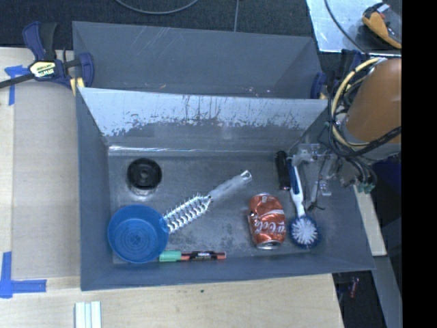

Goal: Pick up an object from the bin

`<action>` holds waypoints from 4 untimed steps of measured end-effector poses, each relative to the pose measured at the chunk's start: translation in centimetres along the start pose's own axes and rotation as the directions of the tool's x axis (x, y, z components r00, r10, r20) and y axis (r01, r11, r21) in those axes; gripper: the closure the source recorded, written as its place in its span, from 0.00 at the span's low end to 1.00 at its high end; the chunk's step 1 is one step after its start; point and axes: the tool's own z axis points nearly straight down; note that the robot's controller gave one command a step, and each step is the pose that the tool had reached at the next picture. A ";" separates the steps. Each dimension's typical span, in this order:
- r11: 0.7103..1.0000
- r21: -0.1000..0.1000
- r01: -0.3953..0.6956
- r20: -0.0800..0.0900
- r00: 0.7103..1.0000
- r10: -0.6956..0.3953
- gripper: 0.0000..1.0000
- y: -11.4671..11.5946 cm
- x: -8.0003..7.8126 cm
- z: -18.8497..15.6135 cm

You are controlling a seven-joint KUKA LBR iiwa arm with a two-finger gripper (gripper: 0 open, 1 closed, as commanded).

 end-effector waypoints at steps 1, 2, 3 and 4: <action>1.000 0.002 0.004 0.008 1.000 -0.004 0.00 0.1 -0.2 -0.4; 0.942 0.003 0.335 0.008 0.942 -0.335 0.00 3.4 3.0 6.0; 0.888 0.010 0.461 0.014 0.887 -0.461 0.00 4.8 -2.3 5.8; 0.918 -0.002 0.397 0.000 0.918 -0.397 0.00 6.3 3.0 8.2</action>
Offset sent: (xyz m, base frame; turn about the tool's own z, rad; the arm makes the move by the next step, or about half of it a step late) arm -0.0336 0.0373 -0.0671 -0.3769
